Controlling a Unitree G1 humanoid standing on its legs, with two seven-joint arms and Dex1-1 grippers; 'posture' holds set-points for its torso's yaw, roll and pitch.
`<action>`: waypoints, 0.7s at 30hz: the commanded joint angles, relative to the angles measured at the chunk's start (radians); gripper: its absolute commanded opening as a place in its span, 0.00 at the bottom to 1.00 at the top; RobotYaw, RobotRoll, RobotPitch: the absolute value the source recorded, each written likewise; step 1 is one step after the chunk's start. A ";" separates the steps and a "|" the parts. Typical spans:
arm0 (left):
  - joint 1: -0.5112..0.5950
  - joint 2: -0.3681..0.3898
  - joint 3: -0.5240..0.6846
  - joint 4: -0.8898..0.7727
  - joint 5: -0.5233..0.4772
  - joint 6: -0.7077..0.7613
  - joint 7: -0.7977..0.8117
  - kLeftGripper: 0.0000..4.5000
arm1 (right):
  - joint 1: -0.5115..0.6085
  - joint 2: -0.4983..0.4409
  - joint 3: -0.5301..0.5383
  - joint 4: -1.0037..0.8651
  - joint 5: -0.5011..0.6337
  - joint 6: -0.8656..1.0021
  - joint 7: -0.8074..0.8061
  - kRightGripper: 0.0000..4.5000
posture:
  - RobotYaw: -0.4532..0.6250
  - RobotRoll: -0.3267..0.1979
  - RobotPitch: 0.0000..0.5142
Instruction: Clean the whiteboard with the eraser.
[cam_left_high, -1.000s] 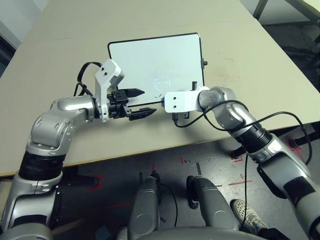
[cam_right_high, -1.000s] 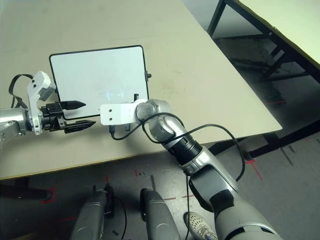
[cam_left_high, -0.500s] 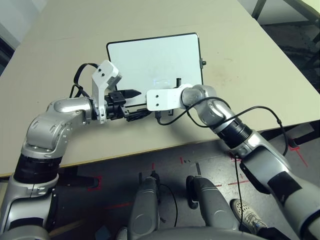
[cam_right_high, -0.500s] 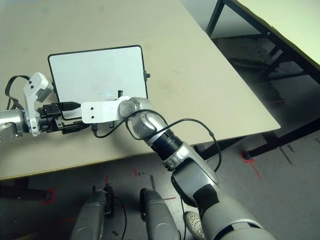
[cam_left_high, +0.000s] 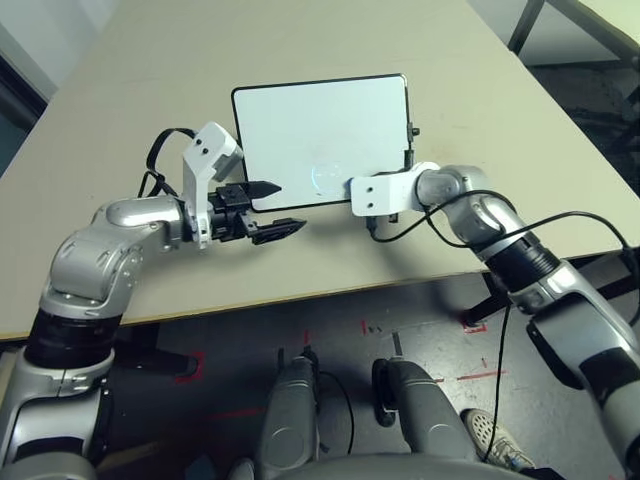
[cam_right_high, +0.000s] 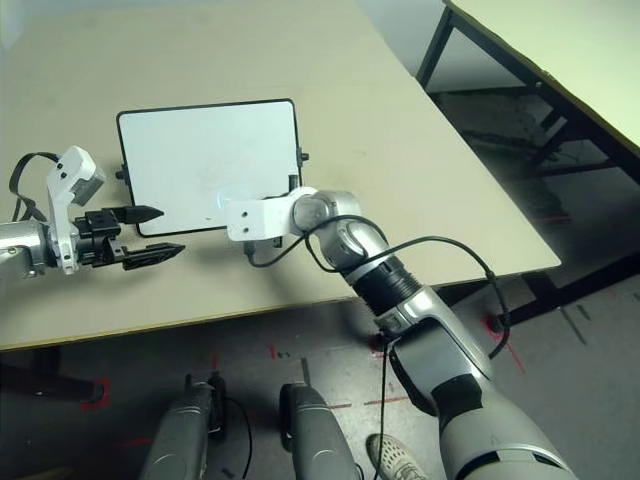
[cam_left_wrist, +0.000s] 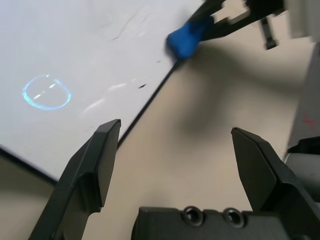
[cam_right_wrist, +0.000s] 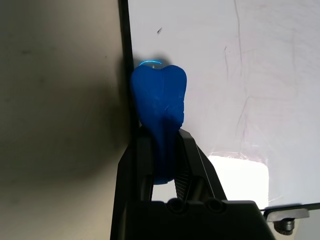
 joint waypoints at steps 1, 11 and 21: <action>-0.005 0.041 0.002 0.073 0.046 -0.038 -0.011 1.00 | 0.016 0.034 0.015 0.039 -0.021 0.034 0.001 0.12 | 0.39 0.62 0.38; 0.030 0.084 0.055 0.121 0.063 -0.063 -0.022 1.00 | -0.072 0.208 0.033 0.151 -0.033 0.011 -0.047 0.12 | 0.42 0.62 0.39; 0.096 0.054 0.093 0.049 0.035 -0.035 0.003 1.00 | -0.119 0.328 0.075 0.267 -0.064 -0.049 -0.066 0.12 | 0.45 0.62 0.41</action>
